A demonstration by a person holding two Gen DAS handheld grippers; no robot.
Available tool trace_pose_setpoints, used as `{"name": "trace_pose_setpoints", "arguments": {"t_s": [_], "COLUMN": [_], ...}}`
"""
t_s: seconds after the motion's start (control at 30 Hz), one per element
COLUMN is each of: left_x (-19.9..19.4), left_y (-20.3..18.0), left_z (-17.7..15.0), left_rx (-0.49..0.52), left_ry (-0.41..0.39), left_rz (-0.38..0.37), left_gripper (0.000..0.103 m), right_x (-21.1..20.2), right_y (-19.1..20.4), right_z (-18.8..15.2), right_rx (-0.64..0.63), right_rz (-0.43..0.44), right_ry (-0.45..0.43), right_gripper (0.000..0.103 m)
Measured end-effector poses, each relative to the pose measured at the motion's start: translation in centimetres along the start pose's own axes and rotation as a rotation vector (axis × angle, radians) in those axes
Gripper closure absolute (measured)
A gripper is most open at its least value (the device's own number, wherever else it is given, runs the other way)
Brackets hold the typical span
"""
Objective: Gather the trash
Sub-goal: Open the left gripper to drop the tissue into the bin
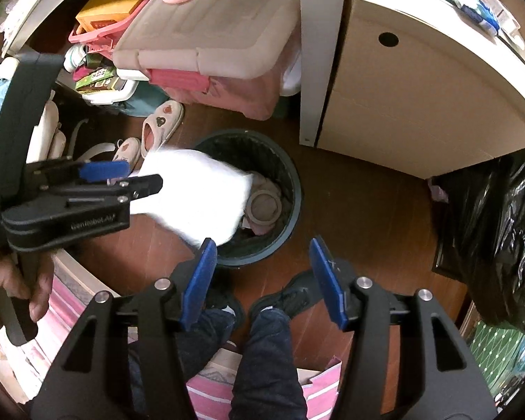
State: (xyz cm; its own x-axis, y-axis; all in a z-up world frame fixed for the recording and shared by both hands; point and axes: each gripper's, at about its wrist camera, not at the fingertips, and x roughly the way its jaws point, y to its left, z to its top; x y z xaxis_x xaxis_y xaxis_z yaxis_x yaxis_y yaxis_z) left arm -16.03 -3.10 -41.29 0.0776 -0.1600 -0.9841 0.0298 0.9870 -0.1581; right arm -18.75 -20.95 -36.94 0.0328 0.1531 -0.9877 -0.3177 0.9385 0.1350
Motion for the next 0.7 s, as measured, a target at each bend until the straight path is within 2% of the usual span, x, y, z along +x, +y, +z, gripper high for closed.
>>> {"name": "trace_pose_setpoints", "arguments": {"t_s": [0.2, 0.37, 0.7], "left_x": [-0.4, -1.6, -4.3], "left_y": [-0.3, -0.5, -1.1], "left_z": [0.4, 0.8, 1.7], "left_rx": [0.012, 0.013, 0.026], "left_ry": [0.002, -0.001, -0.018], "left_rz": [0.006, 0.015, -0.002], "left_gripper": [0.046, 0.044, 0.043], "right_x": [0.0, -0.9, -3.5], "right_y": [-0.4, -0.6, -1.2], "right_z": [-0.2, 0.4, 1.3], "right_rx": [0.017, 0.024, 0.033], "right_rz": [-0.002, -0.006, -0.027], "right_ry": [0.012, 0.004, -0.014], "right_gripper": [0.045, 0.039, 0.039]}}
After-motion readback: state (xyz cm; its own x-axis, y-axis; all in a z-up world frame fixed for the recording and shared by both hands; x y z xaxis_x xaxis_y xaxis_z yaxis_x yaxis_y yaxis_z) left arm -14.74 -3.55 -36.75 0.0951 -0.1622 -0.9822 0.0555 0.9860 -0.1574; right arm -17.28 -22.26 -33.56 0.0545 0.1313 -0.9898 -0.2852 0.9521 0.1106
